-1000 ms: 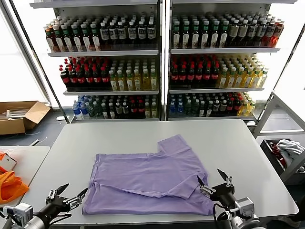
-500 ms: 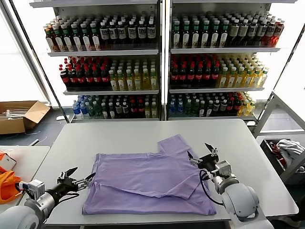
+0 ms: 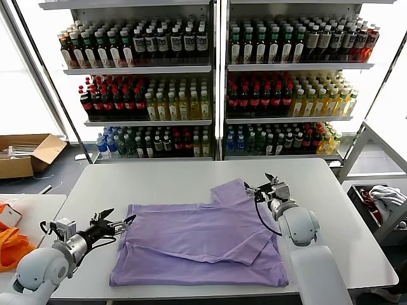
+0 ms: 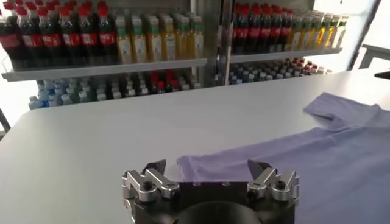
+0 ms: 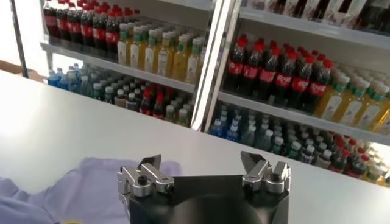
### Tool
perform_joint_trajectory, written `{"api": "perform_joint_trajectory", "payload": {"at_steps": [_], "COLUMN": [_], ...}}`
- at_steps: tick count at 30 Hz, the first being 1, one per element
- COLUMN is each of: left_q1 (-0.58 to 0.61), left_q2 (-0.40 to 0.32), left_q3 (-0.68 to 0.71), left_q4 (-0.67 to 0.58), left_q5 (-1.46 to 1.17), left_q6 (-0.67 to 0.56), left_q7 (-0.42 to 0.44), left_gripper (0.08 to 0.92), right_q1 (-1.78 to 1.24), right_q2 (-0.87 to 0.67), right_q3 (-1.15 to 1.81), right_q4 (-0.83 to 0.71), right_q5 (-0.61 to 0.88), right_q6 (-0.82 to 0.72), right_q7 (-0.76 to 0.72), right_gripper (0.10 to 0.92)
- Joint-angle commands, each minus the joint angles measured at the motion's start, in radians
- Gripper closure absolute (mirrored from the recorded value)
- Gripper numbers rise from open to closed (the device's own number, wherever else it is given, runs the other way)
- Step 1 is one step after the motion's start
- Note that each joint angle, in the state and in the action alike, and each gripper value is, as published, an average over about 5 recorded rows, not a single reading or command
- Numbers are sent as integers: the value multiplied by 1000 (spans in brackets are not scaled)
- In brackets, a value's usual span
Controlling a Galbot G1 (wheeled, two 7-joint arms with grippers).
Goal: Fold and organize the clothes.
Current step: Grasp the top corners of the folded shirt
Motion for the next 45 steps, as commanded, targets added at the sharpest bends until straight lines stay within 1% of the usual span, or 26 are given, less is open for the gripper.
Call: {"api": "perform_joint_trajectory", "payload": {"at_steps": [1,8,16,21,23,26,28,31,38,45], "left_q1": [-160,-216,-258,-265,-264,-259,-252,-245,-261,-262], "left_q2": [-3,-16,-27,-29,-32,-37,-40,-42,-43,-31], "left_q3": [96,151,180,186,191,200,205,209,231,238], "left_q4": [137,190,228,243,243,240,236,238,263,277], "left_q5": [-5,-9,-10,-10,-9,-5,-2,3,6,-5], "left_q6": [0,-3,-4,-6,-5,-4,-4,-6,-10,-11], "left_q7": [-9,-13,-12,-9,-9,-8,-6,-1,15,32], "left_gripper": [177,177,177,177,177,177,180,217,397,621], "right_q1": [102,109,122,151,165,172,172,169,126,80], "right_q2": [104,110,113,120,126,129,129,126,111,78], "right_q3": [3,13,18,10,4,-8,-11,-13,-31,-51], "right_q4": [-231,-300,-314,-347,-369,-388,-390,-385,-331,-240], "right_q5": [25,83,159,168,164,152,150,158,176,217], "right_q6": [-7,-7,-7,-7,-7,-7,-7,-7,-8,-8], "right_q7": [9,37,54,55,54,52,51,50,49,53], "right_gripper": [203,203,203,203,218,283,344,430,612,820]}}
